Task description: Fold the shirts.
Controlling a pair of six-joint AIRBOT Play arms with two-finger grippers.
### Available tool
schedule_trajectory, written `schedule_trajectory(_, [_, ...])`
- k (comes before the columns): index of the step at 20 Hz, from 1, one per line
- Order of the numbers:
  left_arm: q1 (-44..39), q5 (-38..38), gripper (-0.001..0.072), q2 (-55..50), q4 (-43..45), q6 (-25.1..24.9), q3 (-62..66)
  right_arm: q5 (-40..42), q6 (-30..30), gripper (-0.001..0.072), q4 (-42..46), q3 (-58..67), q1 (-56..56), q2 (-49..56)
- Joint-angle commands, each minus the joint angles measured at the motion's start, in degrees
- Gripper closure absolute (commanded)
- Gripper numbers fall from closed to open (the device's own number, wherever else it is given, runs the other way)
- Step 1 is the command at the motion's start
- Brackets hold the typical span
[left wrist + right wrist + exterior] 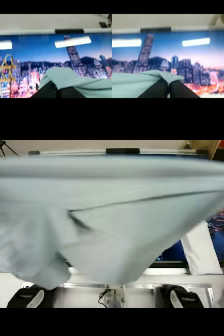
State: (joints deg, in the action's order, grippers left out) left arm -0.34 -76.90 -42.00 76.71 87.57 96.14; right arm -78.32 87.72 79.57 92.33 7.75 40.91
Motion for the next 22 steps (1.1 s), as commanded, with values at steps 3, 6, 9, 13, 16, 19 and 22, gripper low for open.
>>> schedule_trajectory(3, [0.0, 12.1, 0.0675, -8.9, -0.1, 0.1, -27.9, 1.0, 0.3, 0.0644, 1.1, -13.8, -1.5, 19.1])
schedule_trajectory(6, [0.0, 24.1, 0.0674, -20.2, -4.2, 0.2, -33.3, 17.0, 0.6, 0.0644, 0.0, -16.2, -4.1, 32.5])
schedule_trajectory(9, [-0.1, 32.4, 0.0674, -32.0, -12.2, -0.3, -31.8, 31.5, 8.0, 0.0644, -4.4, -14.3, -4.3, 41.4])
schedule_trajectory(13, [-1.8, 38.6, 0.0673, -42.4, -14.3, -2.9, -28.2, 41.0, 12.6, 0.0644, -11.0, -14.3, -4.7, 46.7])
schedule_trajectory(16, [-2.4, 36.6, 0.0617, -45.5, -16.9, -2.9, -27.1, 36.9, 12.6, 0.0642, -12.3, -14.3, -6.0, 49.7])
schedule_trajectory(19, [0.0, 22.4, 0.0098, -45.0, -13.8, -4.3, -24.0, 32.5, 11.6, 0.0143, -13.4, -13.5, -6.2, 48.2])
schedule_trajectory(22, [8.0, -2.5, 0.011, -44.6, -0.8, -4.8, -17.0, 17.0, 7.5, 0.0145, -7.9, -11.8, -2.1, 43.4])
